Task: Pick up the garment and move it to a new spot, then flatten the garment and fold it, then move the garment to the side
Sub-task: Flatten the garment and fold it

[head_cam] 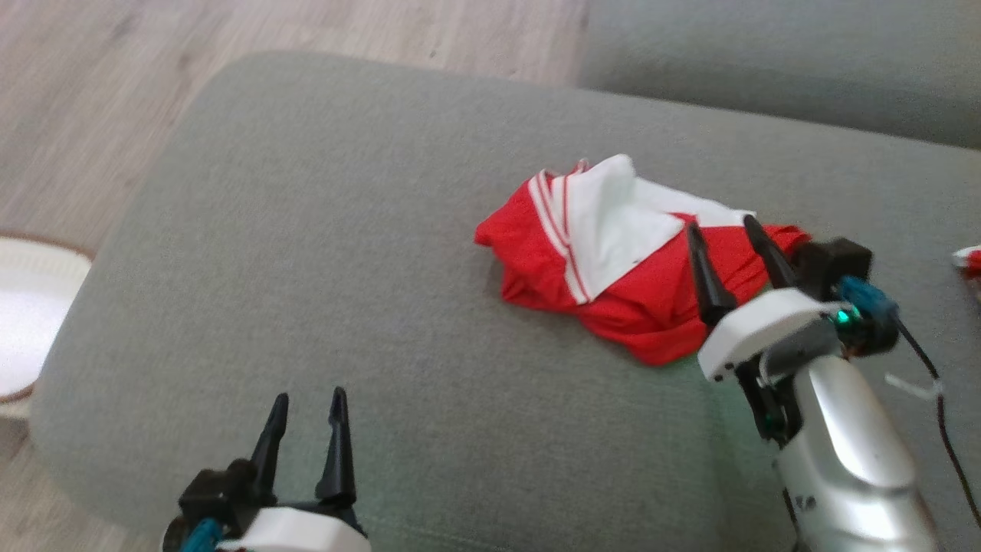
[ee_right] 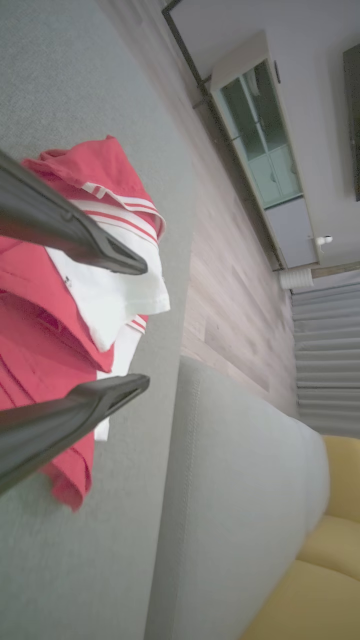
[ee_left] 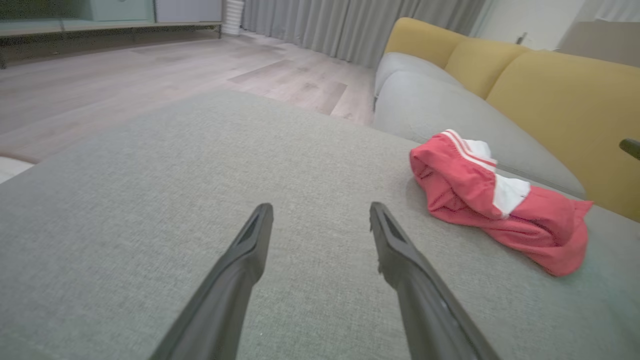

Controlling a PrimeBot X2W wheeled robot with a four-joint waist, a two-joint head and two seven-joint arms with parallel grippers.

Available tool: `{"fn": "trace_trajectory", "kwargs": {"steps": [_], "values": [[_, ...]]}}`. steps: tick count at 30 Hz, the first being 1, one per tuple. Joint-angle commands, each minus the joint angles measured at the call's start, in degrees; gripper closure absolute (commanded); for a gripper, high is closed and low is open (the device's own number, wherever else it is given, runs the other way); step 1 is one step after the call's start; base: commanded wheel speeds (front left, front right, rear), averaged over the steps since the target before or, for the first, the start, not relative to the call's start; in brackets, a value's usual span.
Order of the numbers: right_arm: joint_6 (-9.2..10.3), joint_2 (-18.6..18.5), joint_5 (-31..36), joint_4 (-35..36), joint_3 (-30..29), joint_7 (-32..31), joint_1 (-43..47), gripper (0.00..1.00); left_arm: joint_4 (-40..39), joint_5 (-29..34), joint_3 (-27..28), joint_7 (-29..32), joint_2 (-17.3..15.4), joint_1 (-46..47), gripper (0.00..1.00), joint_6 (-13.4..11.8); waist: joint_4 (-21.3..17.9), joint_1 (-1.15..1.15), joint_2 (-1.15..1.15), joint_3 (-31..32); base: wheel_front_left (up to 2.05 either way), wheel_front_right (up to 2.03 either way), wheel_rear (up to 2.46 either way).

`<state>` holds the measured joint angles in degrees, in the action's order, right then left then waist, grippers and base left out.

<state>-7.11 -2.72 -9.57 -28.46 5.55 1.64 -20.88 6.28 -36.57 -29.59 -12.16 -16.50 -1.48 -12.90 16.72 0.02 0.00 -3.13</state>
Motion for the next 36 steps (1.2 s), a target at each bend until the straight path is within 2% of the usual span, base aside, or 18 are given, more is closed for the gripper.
{"fn": "trace_trajectory", "kwargs": {"steps": [1,10,25,29,30,31,33,36], "values": [[-0.37,-0.2,-0.2,-0.3,1.8,-0.1,-3.5,0.0,-1.5,0.4,1.9,-0.7,0.1,3.6,0.0,0.1,3.5,-0.02,0.0,-3.6,0.0,0.0,0.0],[-0.37,-0.2,-1.4,-12.4,2.6,-1.6,-8.7,0.0,0.5,0.7,2.1,-1.7,1.6,5.5,0.0,0.9,6.3,-0.02,0.0,-6.1,0.0,0.0,0.0],[-0.37,-0.2,-1.7,-21.4,-0.6,-1.0,-16.2,0.0,2.0,0.9,1.9,-2.3,2.7,6.6,0.0,1.8,7.7,-0.02,0.0,-8.0,0.0,0.0,0.0],[-0.37,-0.2,0.2,-24.3,-1.6,-0.4,-19.0,0.0,2.4,1.0,1.9,-2.4,3.1,6.9,0.0,2.0,8.0,-0.02,0.0,-8.6,0.0,0.0,0.0],[-0.37,-0.2,0.4,-24.9,-1.7,0.0,-19.5,0.22,2.5,1.0,1.9,-2.4,3.2,7.0,0.0,2.0,8.0,-0.02,0.0,-8.7,0.0,0.0,0.0],[-0.37,-0.2,0.6,-25.4,-1.7,0.5,-19.9,0.69,2.6,1.0,2.0,-2.4,3.2,7.0,0.0,2.0,7.9,-0.02,0.0,-8.7,0.0,0.0,0.0],[-0.37,-0.2,0.0,-26.0,-0.7,1.6,-20.4,1.0,2.9,1.0,2.1,-2.5,3.2,6.9,0.0,2.0,7.7,-0.02,0.0,-8.4,0.0,0.0,0.0],[-0.37,-0.2,-1.7,-25.9,1.7,4.3,-20.4,1.0,3.2,1.0,2.4,-2.5,2.9,6.6,0.0,1.9,7.0,-0.02,0.0,-7.4,0.0,0.0,0.0]]}}
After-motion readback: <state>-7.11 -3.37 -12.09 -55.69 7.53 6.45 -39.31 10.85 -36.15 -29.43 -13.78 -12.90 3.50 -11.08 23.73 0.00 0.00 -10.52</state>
